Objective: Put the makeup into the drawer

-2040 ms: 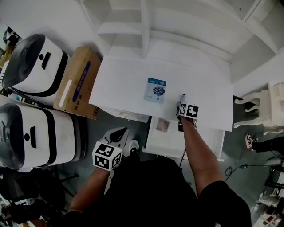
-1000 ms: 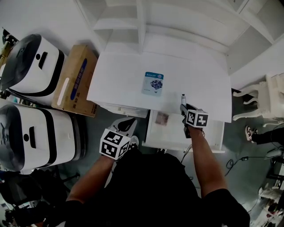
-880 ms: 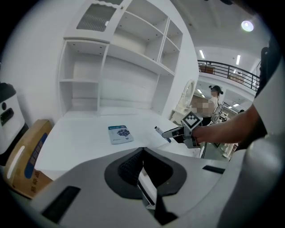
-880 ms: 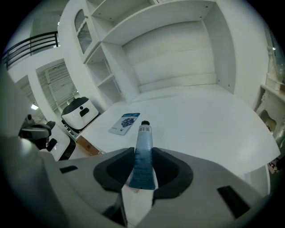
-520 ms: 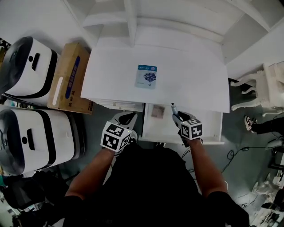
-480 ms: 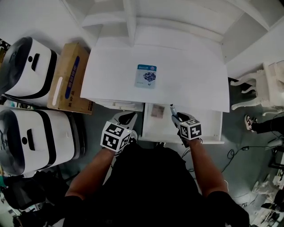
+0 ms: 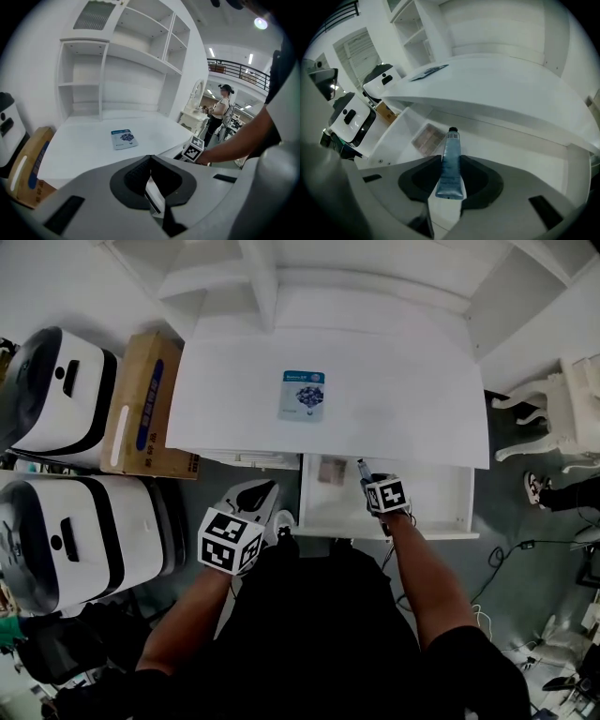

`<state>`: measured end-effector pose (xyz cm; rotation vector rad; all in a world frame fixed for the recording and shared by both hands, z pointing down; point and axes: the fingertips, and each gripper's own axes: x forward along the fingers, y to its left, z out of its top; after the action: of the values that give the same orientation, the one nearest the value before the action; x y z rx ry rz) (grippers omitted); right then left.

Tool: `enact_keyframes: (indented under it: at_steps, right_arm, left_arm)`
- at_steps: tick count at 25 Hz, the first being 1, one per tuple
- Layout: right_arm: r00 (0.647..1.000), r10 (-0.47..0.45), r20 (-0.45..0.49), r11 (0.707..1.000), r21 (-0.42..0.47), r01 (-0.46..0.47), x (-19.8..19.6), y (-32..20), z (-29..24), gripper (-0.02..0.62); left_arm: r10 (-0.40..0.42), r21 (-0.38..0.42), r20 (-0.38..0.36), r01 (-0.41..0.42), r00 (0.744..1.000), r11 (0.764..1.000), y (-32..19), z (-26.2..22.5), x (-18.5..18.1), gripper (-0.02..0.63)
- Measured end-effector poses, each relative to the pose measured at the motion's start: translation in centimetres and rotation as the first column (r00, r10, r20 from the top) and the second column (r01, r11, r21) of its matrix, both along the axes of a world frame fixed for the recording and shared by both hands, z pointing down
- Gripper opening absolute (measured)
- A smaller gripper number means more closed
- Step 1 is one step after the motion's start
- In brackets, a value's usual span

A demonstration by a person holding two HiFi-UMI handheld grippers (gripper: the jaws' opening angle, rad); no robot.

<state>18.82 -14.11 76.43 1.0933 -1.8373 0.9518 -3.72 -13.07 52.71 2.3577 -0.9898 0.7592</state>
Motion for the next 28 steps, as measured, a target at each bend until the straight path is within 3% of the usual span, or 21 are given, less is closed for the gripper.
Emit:
enact_keyframes:
  at_steps: [15, 28]
  right_arm:
    - [0.995, 0.04, -0.093, 0.998, -0.047, -0.045, 1.3, -0.9, 4.8, 0.143]
    - [0.993, 0.056, -0.099, 0.997, -0.046, -0.061, 1.8, -0.8, 3.7, 0.152]
  left_arm:
    - [-0.078, -0.015, 0.025, 0.078, 0.997, 0.997, 0.4, 0.0, -1.4, 0.011]
    - [-0.048, -0.016, 0.016, 0.048, 0.999, 0.999, -0.4, 0.5, -1.6, 0.011]
